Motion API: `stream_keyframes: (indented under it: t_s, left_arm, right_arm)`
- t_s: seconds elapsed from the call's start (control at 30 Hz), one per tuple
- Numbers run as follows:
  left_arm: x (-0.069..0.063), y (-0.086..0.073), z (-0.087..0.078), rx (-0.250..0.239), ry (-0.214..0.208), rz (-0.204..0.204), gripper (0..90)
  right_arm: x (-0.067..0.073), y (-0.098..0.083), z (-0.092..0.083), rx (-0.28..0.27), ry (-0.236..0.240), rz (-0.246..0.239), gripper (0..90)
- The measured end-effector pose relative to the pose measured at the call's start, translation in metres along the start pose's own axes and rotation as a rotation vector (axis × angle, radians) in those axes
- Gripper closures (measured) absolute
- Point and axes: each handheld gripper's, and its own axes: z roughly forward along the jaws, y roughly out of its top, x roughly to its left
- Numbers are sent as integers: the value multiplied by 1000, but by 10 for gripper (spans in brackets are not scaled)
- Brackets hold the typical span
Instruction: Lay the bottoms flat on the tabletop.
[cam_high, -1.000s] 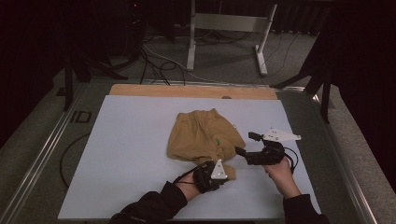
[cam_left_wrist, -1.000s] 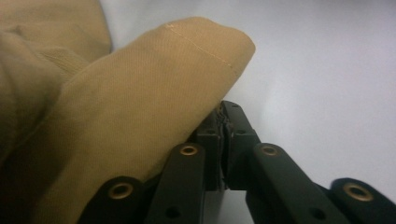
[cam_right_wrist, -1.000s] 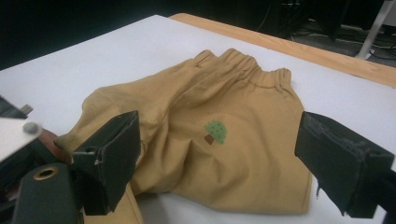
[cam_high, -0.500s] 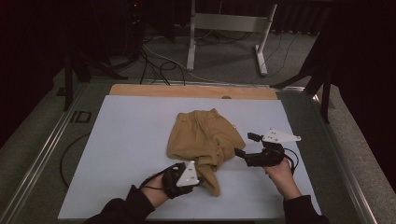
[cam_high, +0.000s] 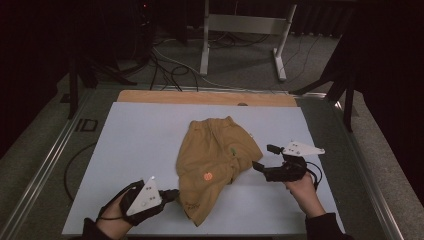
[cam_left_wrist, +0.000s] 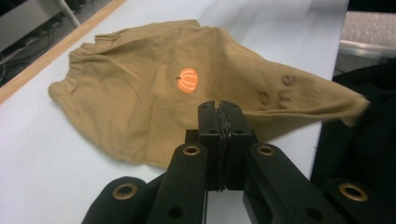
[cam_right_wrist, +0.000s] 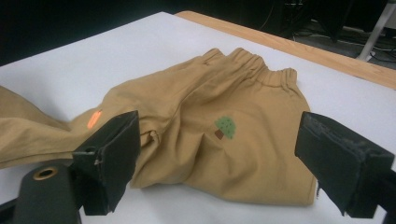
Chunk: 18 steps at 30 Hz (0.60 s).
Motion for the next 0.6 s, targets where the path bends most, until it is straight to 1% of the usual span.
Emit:
stream_keyframes:
  t_s: [0.03, 0.1, 0.2, 0.27, 0.3, 0.33, 0.4, 0.43, 0.47, 0.5, 0.53, 0.57, 0.6]
  left_arm:
    - [-2, -3, -3, -3, 0, -6, 892]
    - [-6, -11, -9, -19, -24, -30, 892]
    - [-17, -21, -12, -8, -42, -34, 891]
    - [-23, -25, -13, 4, -72, -32, 890]
    - [-25, -27, -13, 10, -100, -40, 890]
    - [-27, -29, -13, 21, -113, -33, 889]
    - [-28, -34, -11, 39, -121, -28, 877]
    - [-25, -37, -11, 27, -120, -43, 855]
    - [-22, -39, -11, 29, -120, -67, 801]
    - [-18, -42, -11, 25, -114, -75, 743]
    - [-14, -43, -11, 13, -112, -87, 640]
    - [-11, -44, -10, 7, -87, -98, 520]
    - [-7, -44, -10, 8, -69, -110, 426]
  right_arm:
    - [0, 0, -1, 3, -4, 3, 144]
    - [1, -2, -3, 2, -2, 0, 143]
    - [1, -6, -5, 16, 0, 7, 141]
    - [1, -8, -6, 23, -5, 9, 140]
    - [0, -9, -5, 24, -4, 12, 140]
    - [0, -10, -5, 30, -6, 12, 140]
    - [-1, -12, -5, 38, -4, 15, 139]
    - [0, -13, -4, 36, -3, 14, 139]
    - [0, -13, -4, 37, 1, 13, 139]
    - [0, -13, -3, 40, 5, 15, 139]
    - [-1, -14, -3, 42, 4, 10, 139]
    - [0, -14, -2, 45, 7, 11, 139]
    - [0, -14, -1, 47, 10, 9, 139]
